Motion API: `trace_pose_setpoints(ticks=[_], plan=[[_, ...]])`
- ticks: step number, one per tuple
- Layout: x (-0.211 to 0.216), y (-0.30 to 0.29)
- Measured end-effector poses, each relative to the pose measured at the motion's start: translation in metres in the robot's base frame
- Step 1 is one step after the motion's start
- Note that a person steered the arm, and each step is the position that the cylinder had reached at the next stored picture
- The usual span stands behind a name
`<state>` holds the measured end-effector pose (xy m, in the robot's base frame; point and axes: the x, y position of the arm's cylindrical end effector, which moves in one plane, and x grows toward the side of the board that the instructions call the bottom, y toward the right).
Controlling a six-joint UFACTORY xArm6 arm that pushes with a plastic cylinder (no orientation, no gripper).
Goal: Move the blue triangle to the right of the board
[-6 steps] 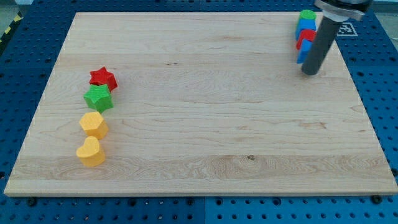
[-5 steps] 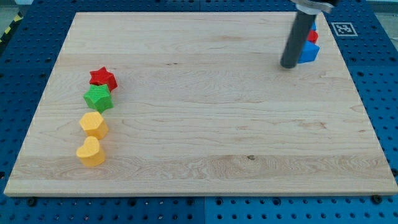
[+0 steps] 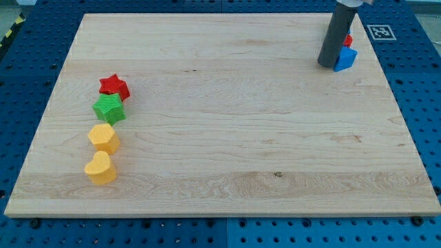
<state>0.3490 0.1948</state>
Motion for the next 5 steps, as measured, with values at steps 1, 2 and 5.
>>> trace_pose_setpoints(ticks=[1, 2, 5], plan=[[0.0032, 0.0], [0.0032, 0.0005], [0.0032, 0.0074]])
